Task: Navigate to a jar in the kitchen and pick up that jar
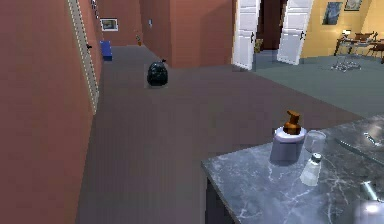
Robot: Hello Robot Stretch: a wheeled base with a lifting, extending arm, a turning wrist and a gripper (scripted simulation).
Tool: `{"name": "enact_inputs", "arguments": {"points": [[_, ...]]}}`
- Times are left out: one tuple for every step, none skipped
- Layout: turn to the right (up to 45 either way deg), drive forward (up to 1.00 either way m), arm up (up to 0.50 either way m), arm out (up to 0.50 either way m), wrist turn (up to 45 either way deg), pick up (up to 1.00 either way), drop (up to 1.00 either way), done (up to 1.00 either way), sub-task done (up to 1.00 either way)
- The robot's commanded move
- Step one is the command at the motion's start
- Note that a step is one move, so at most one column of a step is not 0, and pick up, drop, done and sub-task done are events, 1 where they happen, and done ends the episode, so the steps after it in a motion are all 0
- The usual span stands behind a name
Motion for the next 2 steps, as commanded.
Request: {"name": "enact_inputs", "arguments": {"points": [[0.0, 0.0, 0.1, 0.0, 0.0, 0.0, 0.0, 0.0, 0.0], [0.0, 0.0, 0.0, 0.0, 0.0, 0.0, 0.0, 1.0, 0.0]]}}
